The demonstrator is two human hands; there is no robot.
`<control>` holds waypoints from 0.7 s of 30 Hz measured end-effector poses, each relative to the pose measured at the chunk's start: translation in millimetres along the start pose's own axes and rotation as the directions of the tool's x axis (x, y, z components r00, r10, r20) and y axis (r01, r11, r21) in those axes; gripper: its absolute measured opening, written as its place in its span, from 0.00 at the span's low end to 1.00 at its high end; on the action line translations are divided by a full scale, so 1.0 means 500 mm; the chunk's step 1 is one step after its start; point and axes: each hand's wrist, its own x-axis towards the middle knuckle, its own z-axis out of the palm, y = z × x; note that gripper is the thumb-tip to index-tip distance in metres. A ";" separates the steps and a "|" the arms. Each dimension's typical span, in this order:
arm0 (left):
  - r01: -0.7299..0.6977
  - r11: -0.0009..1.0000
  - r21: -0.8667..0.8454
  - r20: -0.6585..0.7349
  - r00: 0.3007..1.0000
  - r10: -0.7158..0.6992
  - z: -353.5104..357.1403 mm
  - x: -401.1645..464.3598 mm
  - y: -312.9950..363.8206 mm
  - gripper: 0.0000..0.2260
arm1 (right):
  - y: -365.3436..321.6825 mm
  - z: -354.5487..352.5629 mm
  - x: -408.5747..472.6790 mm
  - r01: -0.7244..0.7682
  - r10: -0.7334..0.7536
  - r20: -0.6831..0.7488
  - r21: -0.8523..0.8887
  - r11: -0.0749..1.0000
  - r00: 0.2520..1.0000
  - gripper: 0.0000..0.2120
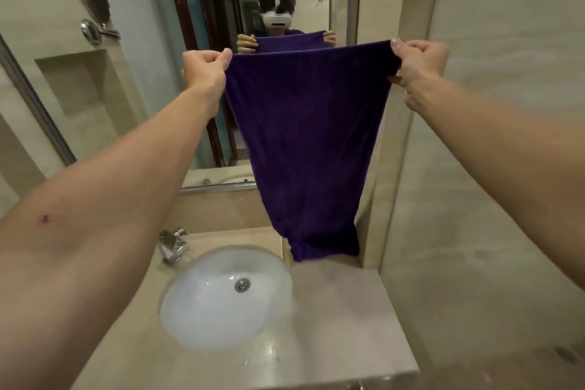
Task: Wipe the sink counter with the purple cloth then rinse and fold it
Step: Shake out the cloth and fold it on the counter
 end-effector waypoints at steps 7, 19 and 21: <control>-0.003 1.000 0.001 0.089 0.996 0.003 -0.086 -0.148 -0.029 0.08 | 0.002 -0.116 -0.159 -0.054 0.053 -0.028 -0.061 0.997 0.998 0.08; 0.075 0.988 0.134 0.387 0.914 -0.122 -0.259 -0.416 -0.126 0.09 | 0.033 -0.281 -0.469 -0.166 0.143 -0.115 -0.230 0.959 0.983 0.09; 0.097 0.980 0.176 0.441 0.882 -0.167 -0.268 -0.454 -0.149 0.10 | 0.057 -0.295 -0.496 -0.197 0.159 -0.158 -0.271 0.942 0.975 0.11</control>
